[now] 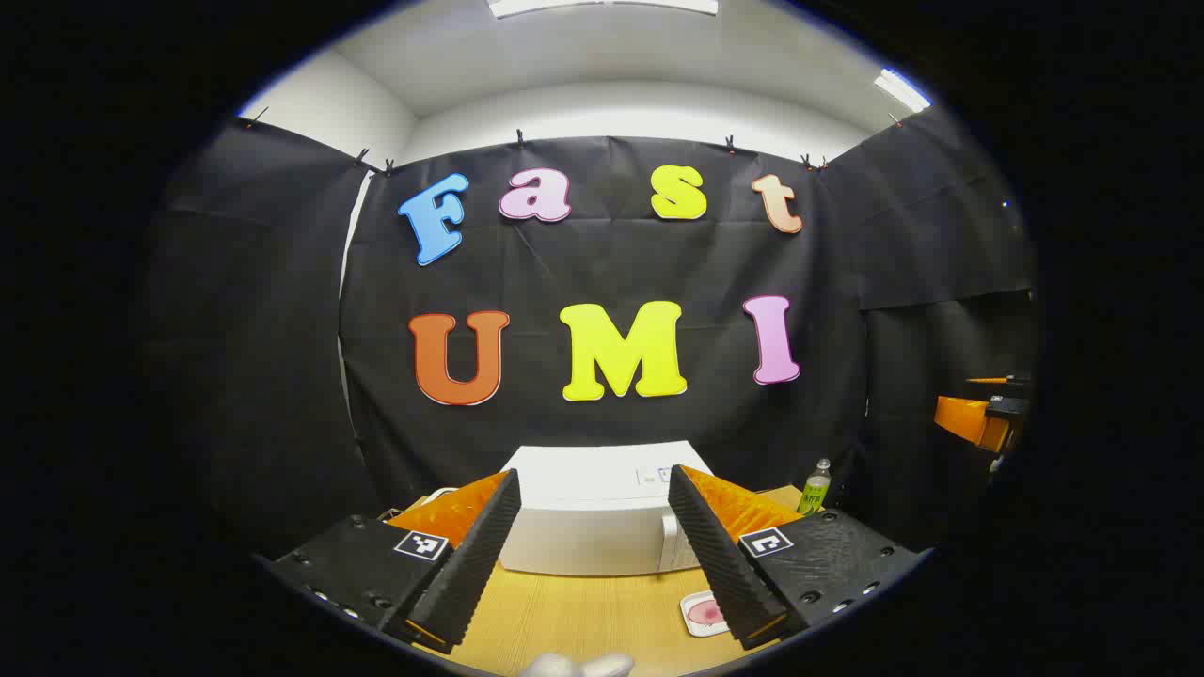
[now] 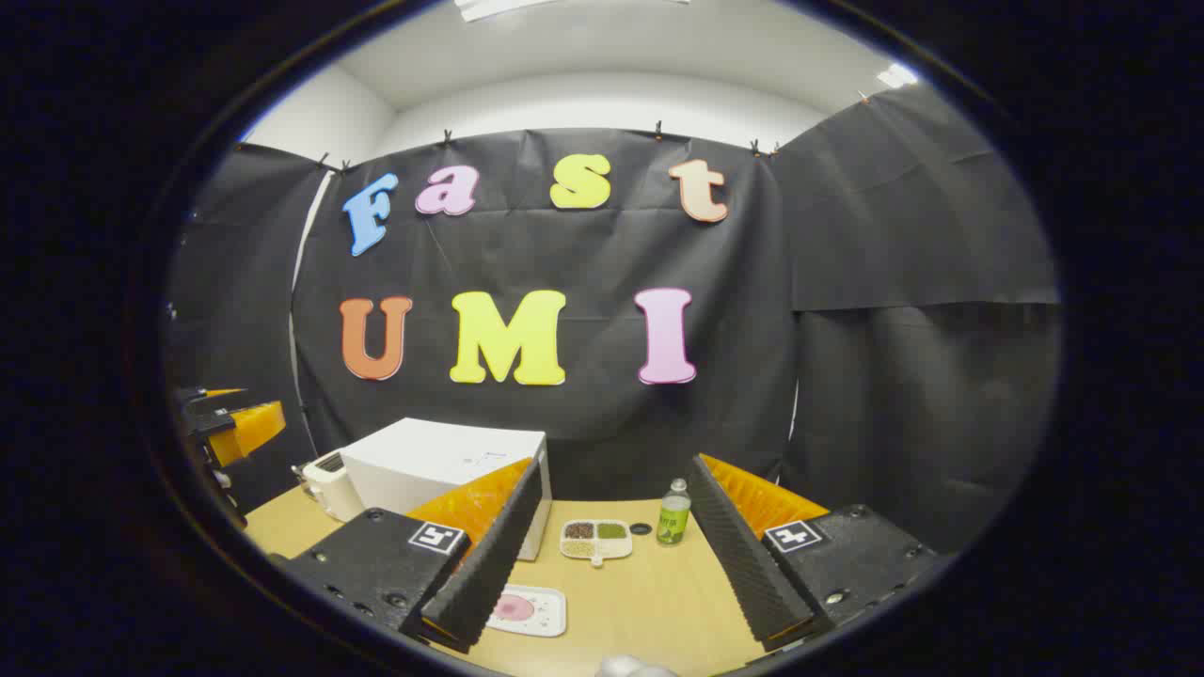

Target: Open the microwave oven with the left hand, put the food in, and close the microwave oven.

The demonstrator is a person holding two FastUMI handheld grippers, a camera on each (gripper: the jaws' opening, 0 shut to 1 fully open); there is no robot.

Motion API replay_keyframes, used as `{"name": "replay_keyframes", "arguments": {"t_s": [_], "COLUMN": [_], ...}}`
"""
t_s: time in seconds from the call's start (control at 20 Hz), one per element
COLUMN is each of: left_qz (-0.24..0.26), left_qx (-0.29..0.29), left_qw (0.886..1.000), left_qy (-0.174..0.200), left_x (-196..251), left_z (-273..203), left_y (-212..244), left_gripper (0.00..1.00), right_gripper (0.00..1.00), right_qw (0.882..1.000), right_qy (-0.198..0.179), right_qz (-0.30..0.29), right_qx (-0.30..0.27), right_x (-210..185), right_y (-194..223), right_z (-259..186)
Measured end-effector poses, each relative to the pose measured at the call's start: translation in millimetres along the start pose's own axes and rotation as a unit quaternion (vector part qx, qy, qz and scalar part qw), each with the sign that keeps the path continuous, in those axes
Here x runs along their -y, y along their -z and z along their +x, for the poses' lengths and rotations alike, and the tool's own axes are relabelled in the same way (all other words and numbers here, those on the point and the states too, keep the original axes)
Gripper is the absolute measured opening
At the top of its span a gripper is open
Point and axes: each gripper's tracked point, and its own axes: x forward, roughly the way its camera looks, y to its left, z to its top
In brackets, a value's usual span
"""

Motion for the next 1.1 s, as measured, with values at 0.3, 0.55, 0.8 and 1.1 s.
{"name": "replay_keyframes", "arguments": {"t_s": [0.3, 0.55, 0.8, 1.1], "left_qz": [0.003, 0.004, 0.002, -0.004], "left_qx": [-0.009, -0.012, -0.010, -0.021], "left_qw": [1.000, 1.000, 1.000, 0.998], "left_qy": [-0.004, 0.000, 0.020, 0.052], "left_x": [-2, 2, 22, 70], "left_z": [14, 29, 55, 115], "left_y": [11, 24, 60, 139], "left_gripper": [0.96, 0.96, 0.96, 0.96], "right_gripper": [0.92, 1.00, 0.92, 0.92], "right_qw": [1.000, 1.000, 1.000, 1.000], "right_qy": [-0.004, -0.006, -0.009, 0.003], "right_qz": [0.003, 0.003, 0.007, -0.002], "right_qx": [-0.005, -0.007, -0.013, -0.028], "right_x": [-2, -2, 0, 12], "right_y": [3, 6, 6, 2], "right_z": [12, 21, 26, 18]}}
